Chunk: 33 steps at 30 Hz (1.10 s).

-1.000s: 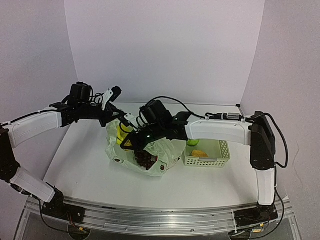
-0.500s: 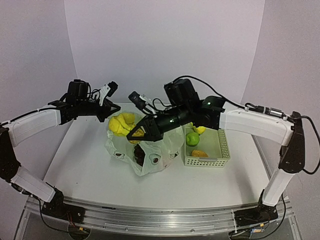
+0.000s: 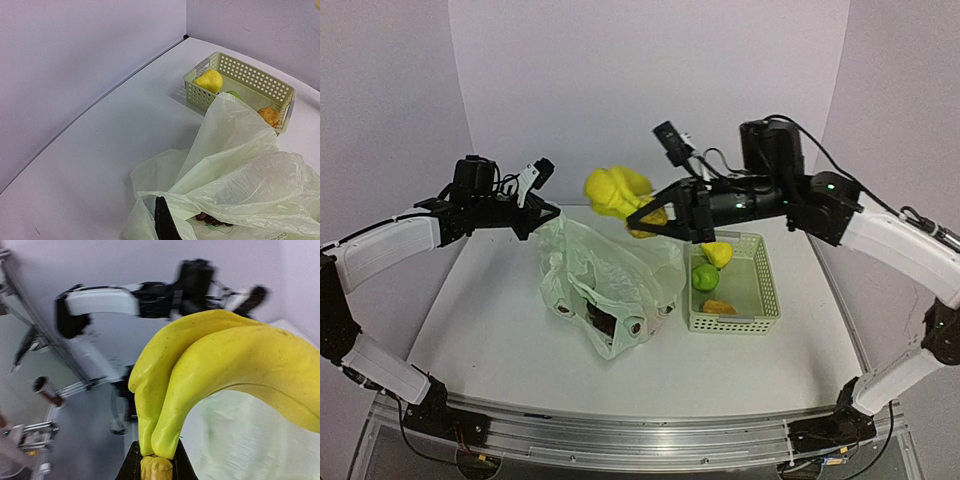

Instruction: Untie the knot of the plastic bag and take out the fruit

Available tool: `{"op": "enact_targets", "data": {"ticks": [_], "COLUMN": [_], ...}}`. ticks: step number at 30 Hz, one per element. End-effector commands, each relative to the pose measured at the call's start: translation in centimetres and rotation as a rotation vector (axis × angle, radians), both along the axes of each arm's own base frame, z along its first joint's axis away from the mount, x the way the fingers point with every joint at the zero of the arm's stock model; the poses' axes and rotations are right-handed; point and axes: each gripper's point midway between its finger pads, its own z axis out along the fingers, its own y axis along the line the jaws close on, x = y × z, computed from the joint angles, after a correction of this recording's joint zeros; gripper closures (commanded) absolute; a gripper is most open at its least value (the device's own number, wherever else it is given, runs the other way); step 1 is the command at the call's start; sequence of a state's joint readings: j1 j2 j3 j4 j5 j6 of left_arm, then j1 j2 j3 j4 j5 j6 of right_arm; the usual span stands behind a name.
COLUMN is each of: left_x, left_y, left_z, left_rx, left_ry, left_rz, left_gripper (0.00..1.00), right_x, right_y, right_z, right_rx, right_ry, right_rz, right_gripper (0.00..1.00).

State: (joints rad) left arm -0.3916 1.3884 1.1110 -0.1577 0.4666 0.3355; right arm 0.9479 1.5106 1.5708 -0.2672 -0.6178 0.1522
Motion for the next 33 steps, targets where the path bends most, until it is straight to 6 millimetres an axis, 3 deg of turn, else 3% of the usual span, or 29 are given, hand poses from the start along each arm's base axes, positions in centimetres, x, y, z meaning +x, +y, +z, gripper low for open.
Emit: {"op": "enact_targets", "data": {"ticks": [1, 3, 6, 7, 9, 12, 16, 21, 23, 26, 27, 29, 32, 33], "left_x": [0.1, 0.0, 0.0, 0.0, 0.0, -0.1, -0.1, -0.2, -0.2, -0.1, -0.1, -0.2, -0.5, -0.7], "left_y": [0.5, 0.4, 0.4, 0.4, 0.4, 0.4, 0.3, 0.2, 0.1, 0.1, 0.1, 0.1, 0.0, 0.0], "left_z": [3.2, 3.3, 3.4, 3.4, 3.3, 3.3, 3.5, 3.6, 3.6, 3.8, 3.8, 3.7, 3.5, 3.4], "left_rx": [-0.033, -0.035, -0.039, -0.039, -0.038, -0.038, -0.039, -0.042, -0.043, -0.046, -0.045, -0.043, -0.039, -0.038], "left_ry": [-0.070, -0.072, -0.072, -0.071, -0.069, -0.065, -0.064, -0.066, -0.065, -0.067, -0.069, -0.069, -0.067, -0.070], "left_rz": [0.021, 0.020, 0.018, 0.018, 0.019, 0.014, 0.007, 0.002, -0.001, -0.001, -0.002, -0.007, -0.020, -0.028], "left_gripper": [1.00, 1.00, 1.00, 1.00, 1.00, 1.00, 1.00, 1.00, 1.00, 1.00, 1.00, 1.00, 1.00, 1.00], "right_x": [9.5, 11.6, 11.3, 11.3, 11.7, 13.0, 14.3, 14.6, 14.8, 15.7, 16.0, 16.7, 17.3, 17.2], "right_y": [-9.4, -13.2, -16.4, -17.3, -18.8, -20.5, -22.0, -22.7, -22.9, -22.8, -22.7, -22.5, -21.6, -20.4], "right_z": [-2.7, -8.6, -17.5, -19.6, -22.1, -24.1, -25.4, -27.2, -28.1, -27.4, -26.6, -24.6, -20.6, -18.9], "right_rx": [-0.195, -0.451, -0.786, -0.851, -0.904, -0.939, -0.970, -0.990, -1.018, -1.019, -1.002, -0.974, -0.948, -0.924], "right_ry": [-0.208, -0.218, -0.224, -0.226, -0.200, -0.163, -0.143, -0.103, -0.083, -0.053, -0.053, -0.073, -0.173, -0.223], "right_rz": [-0.545, -0.602, -0.462, -0.425, -0.394, -0.390, -0.393, -0.365, -0.364, -0.426, -0.450, -0.507, -0.570, -0.576], "right_gripper": [1.00, 1.00, 1.00, 1.00, 1.00, 1.00, 1.00, 0.96, 0.81, 0.38, 0.14, 0.08, 0.07, 0.06]}}
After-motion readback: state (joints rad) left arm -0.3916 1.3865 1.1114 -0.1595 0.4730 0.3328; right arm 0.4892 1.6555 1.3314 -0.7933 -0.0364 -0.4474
